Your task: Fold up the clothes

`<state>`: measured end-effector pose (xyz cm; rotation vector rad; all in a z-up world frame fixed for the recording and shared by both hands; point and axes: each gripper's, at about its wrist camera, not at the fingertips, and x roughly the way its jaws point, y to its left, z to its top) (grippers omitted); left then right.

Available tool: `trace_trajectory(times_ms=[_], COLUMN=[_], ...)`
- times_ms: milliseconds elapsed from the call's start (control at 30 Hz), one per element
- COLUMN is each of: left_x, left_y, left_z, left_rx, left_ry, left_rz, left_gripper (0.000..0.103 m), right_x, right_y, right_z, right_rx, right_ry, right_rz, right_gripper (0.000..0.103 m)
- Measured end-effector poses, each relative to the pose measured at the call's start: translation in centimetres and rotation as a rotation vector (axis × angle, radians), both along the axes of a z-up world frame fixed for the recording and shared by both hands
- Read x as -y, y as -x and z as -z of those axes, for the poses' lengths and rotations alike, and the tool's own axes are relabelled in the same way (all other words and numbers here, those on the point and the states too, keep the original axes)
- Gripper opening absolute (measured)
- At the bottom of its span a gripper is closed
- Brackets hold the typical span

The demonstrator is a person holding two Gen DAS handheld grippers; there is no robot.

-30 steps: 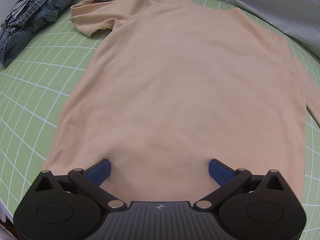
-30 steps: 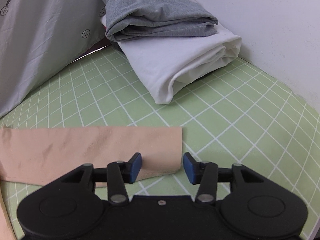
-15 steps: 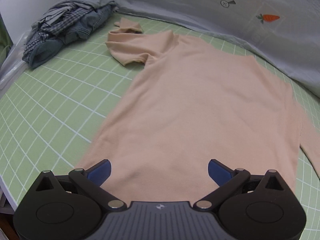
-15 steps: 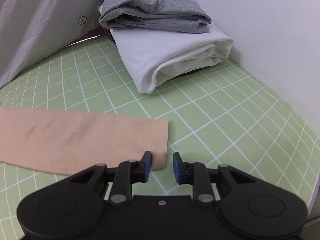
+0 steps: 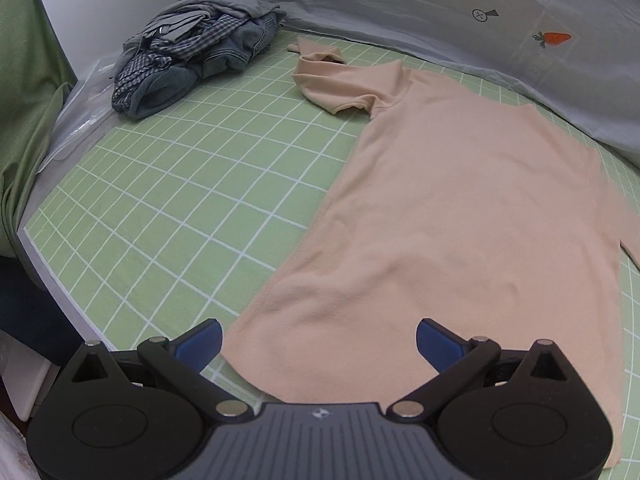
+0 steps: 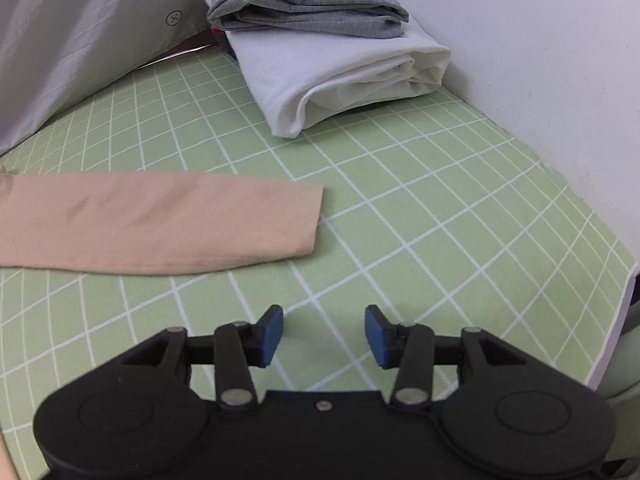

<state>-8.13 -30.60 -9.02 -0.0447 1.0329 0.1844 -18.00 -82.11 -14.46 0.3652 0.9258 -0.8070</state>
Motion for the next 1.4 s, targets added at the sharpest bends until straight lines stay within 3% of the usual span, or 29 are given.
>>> trace_trajectory(times_ms=[100, 233, 433, 567, 833, 1100, 1167, 1233, 1400], left_x=[-2.1, -5.4, -10.7, -13.9, -16.7, -15.5, -15.1, -14.7, -13.8], left_y=[-0.7, -2.6, -6.9, -10.6, -18.5, -25.6, -26.7, -27.8, -30.6], left_z=[-0.1, -0.4, -0.5, -0.6, 0.1, 1.3, 1.6, 2.0, 2.7], left_rx=[0.001, 0.01, 0.041, 0.058, 0.075, 0.093, 0.094, 0.095, 0.098], left_ry=[-0.006, 0.007, 0.022, 0.032, 0.051, 0.074, 0.098, 0.122, 0.183], left_rz=[0.014, 0.021, 0.01, 0.004, 0.045, 0.198, 0.215, 0.232, 0.274], left_gripper=[0.102, 0.102, 0.102, 0.102, 0.101, 0.095, 0.09, 0.074, 0.059], right_x=[-3.8, -9.9, -19.2, -23.0, -25.3, -23.0, -22.5, -21.9, -21.1], right_y=[-0.8, -3.3, -8.1, -10.8, -13.9, -15.4, -15.9, -16.3, -17.5], right_z=[-0.3, -0.9, -1.6, -1.5, -0.1, 0.6, 0.5, 0.5, 0.4], right_rx=[0.03, 0.077, 0.094, 0.099, 0.06, 0.023, 0.01, -0.002, -0.031], right_ry=[-0.007, -0.073, -0.026, -0.037, -0.043, -0.018, -0.018, -0.017, -0.01], right_rz=[-0.028, -0.098, -0.245, -0.28, -0.179, 0.021, 0.048, 0.075, 0.101], right_gripper=[0.086, 0.102, 0.103, 0.103, 0.103, 0.103, 0.103, 0.103, 0.103])
